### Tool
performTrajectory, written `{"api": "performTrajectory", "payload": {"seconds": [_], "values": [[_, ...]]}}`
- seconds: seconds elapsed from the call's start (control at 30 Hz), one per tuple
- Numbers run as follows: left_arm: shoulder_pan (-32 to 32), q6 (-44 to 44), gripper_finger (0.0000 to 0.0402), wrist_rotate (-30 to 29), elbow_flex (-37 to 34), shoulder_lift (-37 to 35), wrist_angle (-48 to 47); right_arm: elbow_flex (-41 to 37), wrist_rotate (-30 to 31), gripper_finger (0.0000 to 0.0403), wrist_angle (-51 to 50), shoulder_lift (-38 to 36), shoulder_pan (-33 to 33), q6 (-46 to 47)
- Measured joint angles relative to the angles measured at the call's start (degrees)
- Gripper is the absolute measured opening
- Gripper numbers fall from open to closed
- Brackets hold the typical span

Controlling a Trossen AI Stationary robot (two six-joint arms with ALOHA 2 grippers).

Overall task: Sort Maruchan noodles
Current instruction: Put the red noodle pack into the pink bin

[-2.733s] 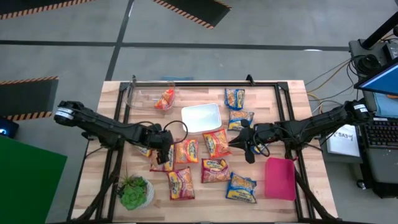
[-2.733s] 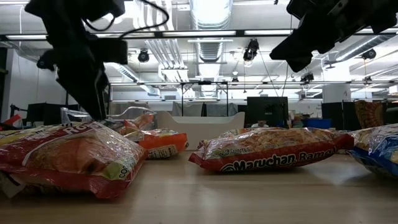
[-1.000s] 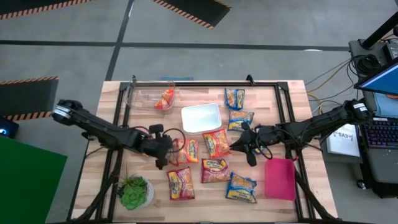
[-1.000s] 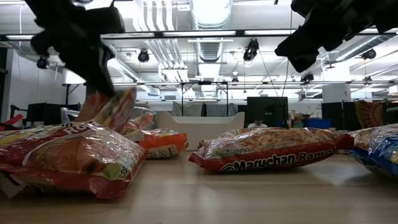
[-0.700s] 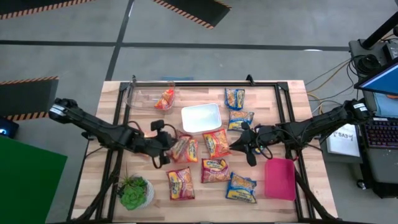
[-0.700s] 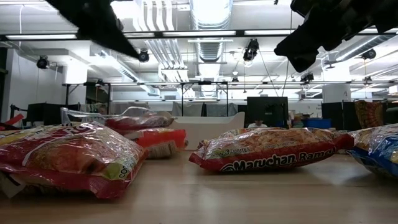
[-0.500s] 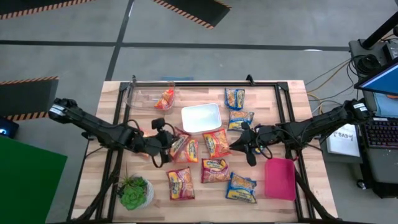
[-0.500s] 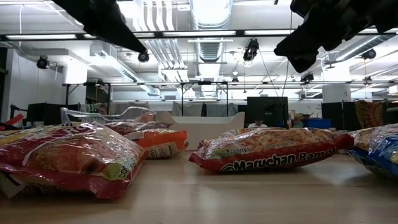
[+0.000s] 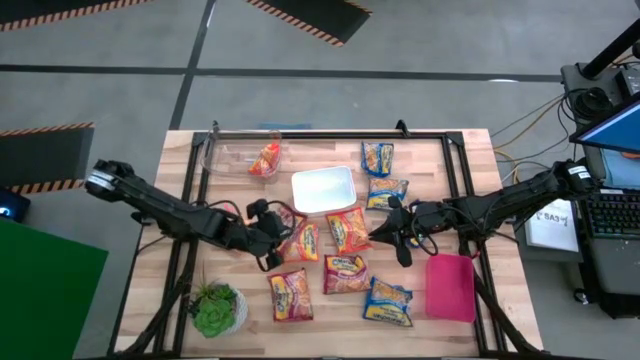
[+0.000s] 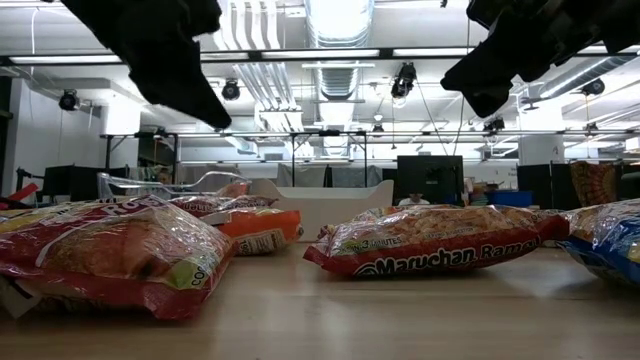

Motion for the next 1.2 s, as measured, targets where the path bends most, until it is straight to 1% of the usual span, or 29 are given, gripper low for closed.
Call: {"api": "performTrajectory", "payload": {"seconds": [0.13, 0.23, 0.33, 0.43, 0.53, 0.6, 0.83, 0.93, 1.0, 1.07, 1.17, 1.2], "values": [[0.0, -1.7, 0.0145, -0.4, 0.9, 3.6, 0.0, 0.0, 0.0, 0.0036, -0.1, 0.0, 0.0, 0.0], [0.1, -2.7, 0.0201, -2.8, 1.7, 6.7, 0.3, 0.0, 0.0, 0.0036, -0.6, 0.0, 0.0, -0.1], [0.3, -2.9, 0.0246, -3.3, 2.3, 10.1, 0.3, -0.3, 0.0, 0.0036, -0.8, 0.0, 0.0, -0.4], [1.1, -4.8, 0.0268, -4.2, 2.9, 13.5, 0.4, -0.8, 0.0, 0.0036, -0.7, 0.0, 0.0, -0.5], [1.8, -7.1, 0.0269, -7.3, 3.0, 16.3, 0.0, -1.1, 0.0, 0.0036, -0.6, 0.0, 0.0, -0.4], [2.0, -8.2, 0.0263, -8.8, 3.0, 17.5, -0.2, -1.2, 0.0, 0.0036, -0.6, 0.0, 0.0, -0.4], [3.1, -10.1, 0.0232, -8.7, 2.9, 19.8, -1.0, -1.2, 0.0, 0.0036, -0.1, 0.0, 0.0, 0.4], [3.1, -10.1, 0.0205, -7.8, 2.9, 20.4, -1.4, -1.2, 0.0, 0.0036, -0.1, 0.0, 0.0, 0.4], [3.1, -10.1, 0.0168, -7.7, 2.9, 20.4, -1.7, -1.2, 0.0, 0.0036, 0.0, 0.0, 0.0, 0.4], [3.1, -10.0, 0.0119, -7.7, 2.9, 20.3, -1.7, -1.2, 0.0, 0.0036, 0.0, 0.0, 0.0, 0.4], [3.1, -9.6, 0.0034, -7.6, 2.9, 19.9, -1.7, -1.2, 0.0, 0.0036, 0.0, 0.0, 0.0, 0.5], [3.1, -9.4, 0.0018, -7.6, 2.9, 19.8, -1.6, -1.2, 0.0, 0.0036, 0.0, 0.0, 0.0, 0.5]]}}
